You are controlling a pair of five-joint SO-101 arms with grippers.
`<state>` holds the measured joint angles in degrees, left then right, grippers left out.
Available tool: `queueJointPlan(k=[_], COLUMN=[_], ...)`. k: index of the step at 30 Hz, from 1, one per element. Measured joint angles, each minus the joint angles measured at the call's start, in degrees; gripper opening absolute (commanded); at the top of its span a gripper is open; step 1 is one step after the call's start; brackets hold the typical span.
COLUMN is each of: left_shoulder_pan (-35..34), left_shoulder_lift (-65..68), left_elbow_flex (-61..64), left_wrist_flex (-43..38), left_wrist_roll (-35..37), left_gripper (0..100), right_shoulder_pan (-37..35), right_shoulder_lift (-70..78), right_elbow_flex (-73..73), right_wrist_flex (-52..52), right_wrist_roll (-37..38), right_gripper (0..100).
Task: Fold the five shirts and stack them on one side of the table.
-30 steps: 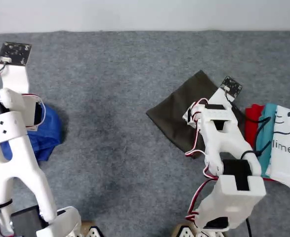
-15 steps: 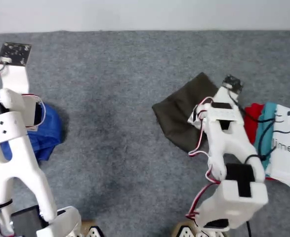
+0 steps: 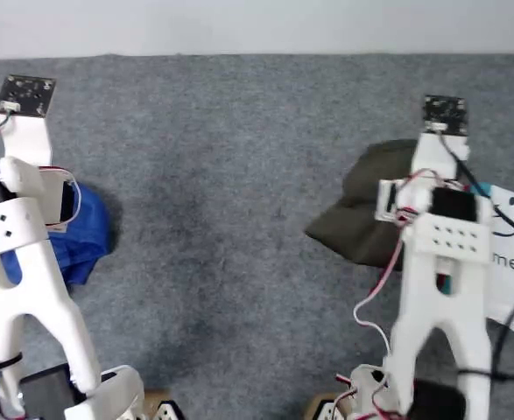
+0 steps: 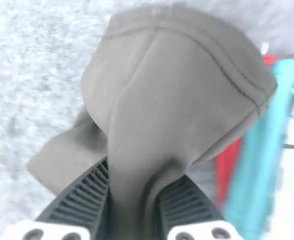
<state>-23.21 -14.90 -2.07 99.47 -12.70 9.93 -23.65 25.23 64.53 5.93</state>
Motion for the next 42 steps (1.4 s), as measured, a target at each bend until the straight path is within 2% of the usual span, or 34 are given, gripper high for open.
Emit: queueJointPlan(k=[7,12,16,22,28,35,39,42], left_shoulder_pan=[0.0,0.0,0.0,0.0,0.0,0.0,0.0,0.0], left_shoulder_lift=[0.0,0.0,0.0,0.0,0.0,0.0,0.0,0.0], left_elbow_flex=[0.0,0.0,0.0,0.0,0.0,0.0,0.0,0.0], left_wrist_flex=[0.0,0.0,0.0,0.0,0.0,0.0,0.0,0.0], left_wrist_roll=[0.0,0.0,0.0,0.0,0.0,0.0,0.0,0.0], left_gripper=[2,2,2,2,2,2,2,2], right_shoulder_pan=[11.0,19.2,21.6,22.3,28.6,36.7,40.1,42.3], right_shoulder_lift=[-6.2,-6.8,-6.8,-6.8,-5.0,7.6,14.6,19.0], right_elbow_flex=[0.0,0.0,0.0,0.0,0.0,0.0,0.0,0.0], right_wrist_flex=[1.8,-2.3,-6.9,-15.6,-17.8,-19.9,-25.6,-32.1], right_wrist_roll=[17.5,29.8,36.0,40.3,42.1,42.3,42.3,42.3], right_gripper=[0.9,0.9,0.9,0.9,0.9,1.0,1.3,9.0])
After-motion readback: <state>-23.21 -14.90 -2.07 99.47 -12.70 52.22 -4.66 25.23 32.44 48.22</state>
